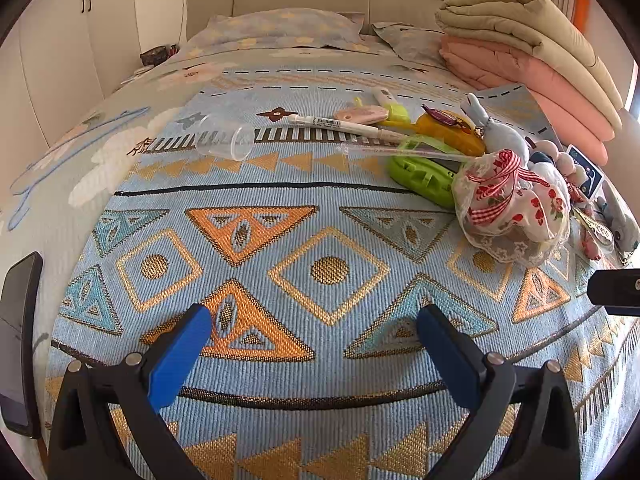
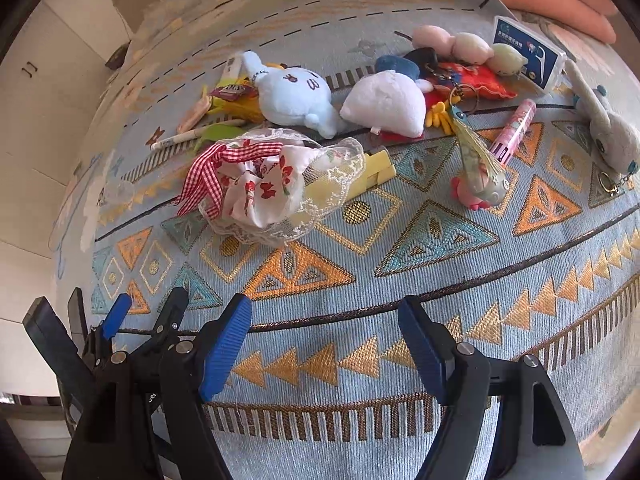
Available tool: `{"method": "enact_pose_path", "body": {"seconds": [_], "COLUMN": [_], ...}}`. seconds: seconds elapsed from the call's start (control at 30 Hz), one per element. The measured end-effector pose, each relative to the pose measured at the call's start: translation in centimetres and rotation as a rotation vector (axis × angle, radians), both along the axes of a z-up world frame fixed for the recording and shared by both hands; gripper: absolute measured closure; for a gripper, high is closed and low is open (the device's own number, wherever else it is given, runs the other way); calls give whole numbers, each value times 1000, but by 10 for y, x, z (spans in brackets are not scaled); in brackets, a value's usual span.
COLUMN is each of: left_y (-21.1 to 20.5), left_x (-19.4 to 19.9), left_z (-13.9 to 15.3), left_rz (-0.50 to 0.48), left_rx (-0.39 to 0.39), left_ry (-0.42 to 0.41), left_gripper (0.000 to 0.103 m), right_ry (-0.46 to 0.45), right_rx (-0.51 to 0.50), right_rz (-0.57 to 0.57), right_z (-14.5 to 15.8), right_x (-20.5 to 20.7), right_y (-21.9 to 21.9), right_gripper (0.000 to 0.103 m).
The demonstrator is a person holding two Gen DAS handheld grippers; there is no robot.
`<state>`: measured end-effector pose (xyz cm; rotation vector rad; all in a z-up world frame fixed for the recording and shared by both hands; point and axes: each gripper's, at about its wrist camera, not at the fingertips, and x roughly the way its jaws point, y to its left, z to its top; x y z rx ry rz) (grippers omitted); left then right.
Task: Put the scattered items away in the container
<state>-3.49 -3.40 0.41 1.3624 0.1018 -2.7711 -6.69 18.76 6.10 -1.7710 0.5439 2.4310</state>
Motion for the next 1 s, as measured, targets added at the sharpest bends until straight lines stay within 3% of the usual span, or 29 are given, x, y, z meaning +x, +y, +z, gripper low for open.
{"method": "enact_pose_path", "body": {"seconds": [0.6, 1.0], "left_y": [0, -1], "left_x": [2, 1], "left_z": [1, 1], "left_rz": [0, -1], "left_rx": [2, 2], "left_ry": [0, -1], "left_gripper": [0, 0], "right_ry": [-34, -53], "right_rx": [-32, -4], "right_rz": [-69, -31], "right_z": [-12, -16], "right_x": [-2, -5], "right_y": [28, 17], "right_gripper": [28, 28]}}
